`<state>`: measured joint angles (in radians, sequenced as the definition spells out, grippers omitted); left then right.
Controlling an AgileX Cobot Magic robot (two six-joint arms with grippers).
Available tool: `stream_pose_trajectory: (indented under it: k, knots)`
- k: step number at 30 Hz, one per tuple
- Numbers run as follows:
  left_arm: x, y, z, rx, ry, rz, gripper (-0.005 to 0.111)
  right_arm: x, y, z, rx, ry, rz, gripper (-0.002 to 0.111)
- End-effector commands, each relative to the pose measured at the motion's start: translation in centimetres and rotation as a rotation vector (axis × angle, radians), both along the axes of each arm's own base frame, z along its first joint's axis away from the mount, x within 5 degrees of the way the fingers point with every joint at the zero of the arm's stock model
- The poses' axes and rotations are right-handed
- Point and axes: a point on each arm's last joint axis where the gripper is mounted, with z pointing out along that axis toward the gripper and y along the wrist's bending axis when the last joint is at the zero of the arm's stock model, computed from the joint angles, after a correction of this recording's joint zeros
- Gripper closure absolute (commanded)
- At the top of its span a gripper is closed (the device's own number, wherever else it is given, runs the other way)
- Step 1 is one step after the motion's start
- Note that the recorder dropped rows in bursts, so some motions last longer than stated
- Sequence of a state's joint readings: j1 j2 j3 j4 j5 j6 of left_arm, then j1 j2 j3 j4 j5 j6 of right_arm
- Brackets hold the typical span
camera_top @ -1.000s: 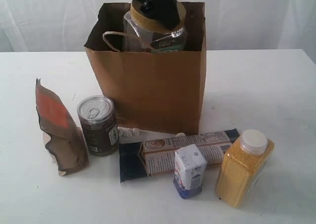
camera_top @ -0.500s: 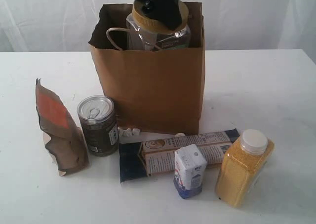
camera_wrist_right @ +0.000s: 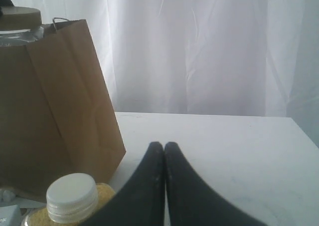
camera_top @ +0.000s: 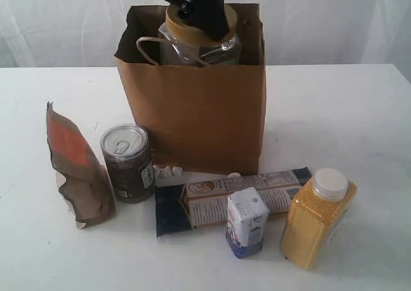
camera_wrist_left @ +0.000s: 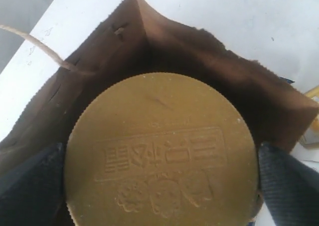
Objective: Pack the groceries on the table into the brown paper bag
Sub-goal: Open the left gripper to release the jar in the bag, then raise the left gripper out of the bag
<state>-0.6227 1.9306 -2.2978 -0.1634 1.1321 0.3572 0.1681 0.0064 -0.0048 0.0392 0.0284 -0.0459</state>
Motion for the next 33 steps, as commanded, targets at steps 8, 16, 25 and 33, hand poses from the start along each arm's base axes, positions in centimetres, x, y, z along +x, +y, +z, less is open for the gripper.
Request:
stream_pose_trajectory:
  k: [8,16,25,33]
  knots:
    - [0.6,1.1,-1.5,0.021,0.050,0.027,0.107,0.0,-0.1,-0.1,-0.006,-0.008,-0.010,0.108]
    - [1.8,0.4,-4.1,0.018,0.017,0.031,0.107,0.0,-0.1,-0.1,-0.006,-0.008,-0.010,0.108]
    - [2.1,0.4,-3.9,0.000,-0.036,0.028,0.107,0.0,-0.1,-0.1,-0.006,-0.008,-0.010,0.108]
    - [2.3,0.3,-5.3,0.006,-0.024,0.038,0.107,0.0,-0.1,-0.1,-0.006,-0.008,-0.010,0.108]
